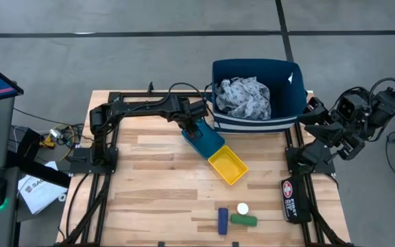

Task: Pick & Place Medicine items
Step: Put the red bandage into the blue bin, then put the green bandage into the blue bin

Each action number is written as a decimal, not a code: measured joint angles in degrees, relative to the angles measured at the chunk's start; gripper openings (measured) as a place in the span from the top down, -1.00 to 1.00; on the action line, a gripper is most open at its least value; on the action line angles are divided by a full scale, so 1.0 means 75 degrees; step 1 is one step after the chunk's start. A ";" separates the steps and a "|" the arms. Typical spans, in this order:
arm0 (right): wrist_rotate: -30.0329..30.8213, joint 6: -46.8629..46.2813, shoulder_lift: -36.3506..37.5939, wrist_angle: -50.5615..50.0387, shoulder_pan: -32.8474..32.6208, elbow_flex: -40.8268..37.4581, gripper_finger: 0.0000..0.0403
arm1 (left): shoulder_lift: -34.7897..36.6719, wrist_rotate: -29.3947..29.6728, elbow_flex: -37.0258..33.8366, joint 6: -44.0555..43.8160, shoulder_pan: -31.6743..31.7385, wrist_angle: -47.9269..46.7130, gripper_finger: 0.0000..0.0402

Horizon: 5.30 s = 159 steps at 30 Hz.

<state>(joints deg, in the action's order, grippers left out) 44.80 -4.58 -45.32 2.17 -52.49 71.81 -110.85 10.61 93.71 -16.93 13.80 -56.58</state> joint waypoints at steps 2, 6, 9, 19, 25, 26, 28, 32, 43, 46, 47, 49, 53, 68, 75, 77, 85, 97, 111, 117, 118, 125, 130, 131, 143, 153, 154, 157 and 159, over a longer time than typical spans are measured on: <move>0.0000 0.0000 0.0000 0.0000 0.0000 0.0001 0.20 | 0.0000 0.0000 0.0000 -0.0002 -0.0017 0.0000 0.20; 0.0000 0.0000 0.0000 0.0000 0.0000 0.0000 0.20 | 0.0000 0.0000 0.0000 -0.0021 -0.0070 0.0001 0.11; 0.0000 0.0000 0.0000 0.0000 0.0000 0.0000 0.20 | 0.0000 0.0000 0.0000 -0.0061 -0.0087 0.0017 0.05; -0.0005 0.0000 0.0000 0.0000 -0.0003 0.0000 0.20 | 0.0190 0.0001 -0.0009 -0.0402 -0.0096 0.0400 -0.07; -0.0006 0.0003 0.0003 0.0000 -0.0003 0.0000 0.20 | 0.0720 0.0051 -0.0009 -0.0469 -0.0070 0.0563 -0.06; -0.0006 0.0003 0.0001 -0.0003 -0.0003 0.0000 0.20 | 0.0802 0.0059 -0.0009 -0.0472 -0.0051 0.0540 -0.05; -0.0006 0.0003 0.0000 -0.0011 -0.0003 0.0000 0.20 | 0.1013 0.0067 -0.0006 -0.0548 -0.0021 0.0507 -0.04; -0.0006 0.0006 0.0003 -0.0056 -0.0003 0.0000 0.20 | 0.1491 0.0462 0.0005 -0.0609 0.0046 0.0174 -0.03; 0.0022 -0.0415 0.0003 -0.0351 -0.0173 0.0000 0.20 | 0.3686 0.0519 -0.2196 -0.1653 -0.0049 -0.0229 -0.03; 0.0047 -0.0815 -0.0013 -0.0665 -0.0261 0.0000 0.20 | 0.4698 0.0054 -0.3168 -0.2145 -0.0542 0.0539 -0.03; 0.0068 -0.0945 -0.0016 -0.0739 -0.0259 0.0000 0.20 | 0.5034 -0.0186 -0.3474 -0.2247 -0.0780 0.0953 -0.03; 0.0077 -0.1266 -0.0019 -0.0948 -0.0256 0.0000 0.20 | 0.5654 -0.0618 -0.4048 -0.2472 -0.1324 0.1855 -0.03; 0.0038 -0.2920 -0.0015 -0.1984 -0.0254 0.0003 0.20 | 0.6461 -0.0623 -0.4751 -0.2720 -0.2630 0.3269 -0.03; -0.3488 -1.0456 -0.1365 -0.6997 -0.0258 -0.0001 0.20 | 0.6717 0.1463 -0.4829 -0.1360 -0.4057 0.5815 -0.03; -0.5046 -1.1135 -0.2884 -0.7125 -0.0559 0.0000 0.17 | 0.6714 0.1454 -0.4829 -0.0963 -0.4057 0.5810 -0.08; -0.4897 -1.1313 -0.3271 -0.7008 -0.0748 0.0000 0.13 | 0.6714 0.1455 -0.4829 -0.0951 -0.4057 0.5845 -0.10; -0.3686 -1.1137 -0.4935 -0.6430 -0.1469 0.0000 -0.13 | 0.6716 0.1385 -0.4829 -0.0912 -0.4054 0.5843 -0.11; -0.3379 -1.0334 -0.7040 -0.6944 -0.1115 -0.0006 -0.30 | 0.6717 0.1337 -0.4829 -0.0629 -0.4057 0.5796 -0.14; -0.3704 -0.8677 -0.7874 -0.6398 -0.0396 -0.0136 -0.30 | 0.6717 0.0986 -0.4826 -0.0644 -0.3742 0.5528 -0.18; -0.3592 -0.8382 -0.7868 -0.6151 -0.0399 -0.0385 -0.30 | 0.6717 0.0740 -0.4826 -0.0659 -0.3605 0.5476 -0.18; -0.3542 -0.8358 -0.7868 -0.6117 -0.0399 -0.0385 -0.30 | 0.6717 0.0740 -0.4826 -0.0659 -0.3605 0.5475 -0.18; -0.3369 -0.8183 -0.8028 -0.5779 -0.0385 -0.0393 -0.30 | 0.6717 0.0740 -0.4826 -0.0652 -0.3604 0.5461 -0.18; -0.3385 -0.8131 -0.8239 -0.5711 -0.0451 -0.0399 -0.30 | 0.6717 0.0740 -0.4826 -0.0653 -0.3579 0.5461 -0.18; -0.3369 -0.8130 -0.8256 -0.5694 -0.0449 -0.0398 -0.30 | 0.6717 0.0742 -0.4826 -0.0653 -0.3579 0.5461 -0.18; -0.3343 -0.8050 -0.8864 -0.5640 -0.0443 -0.0387 -0.29 | 0.6717 0.0746 -0.4826 -0.0641 -0.3579 0.5465 -0.18; -0.3445 -0.8275 -0.8865 -0.5910 -0.0443 -0.0377 -0.05 | 0.6717 0.0749 -0.4826 -0.0652 -0.3579 0.5467 -0.18; -0.3499 -0.8276 -0.8864 -0.5910 -0.0443 -0.0376 0.02 | 0.6717 0.0752 -0.4826 -0.0653 -0.3579 0.5467 -0.18; -0.3591 -0.8335 -0.8811 -0.5968 -0.0442 -0.0379 0.24 | 0.6717 0.0752 -0.4826 -0.0656 -0.3579 0.5467 -0.18; -0.3630 -0.8483 -0.8754 -0.6002 -0.0464 -0.0358 0.38 | 0.6717 0.0752 -0.4826 -0.0656 -0.3579 0.5467 -0.18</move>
<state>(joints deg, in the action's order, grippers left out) 17.57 -68.20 -110.97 -42.84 -55.97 69.13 -60.47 16.25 57.52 -21.85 -13.04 -15.57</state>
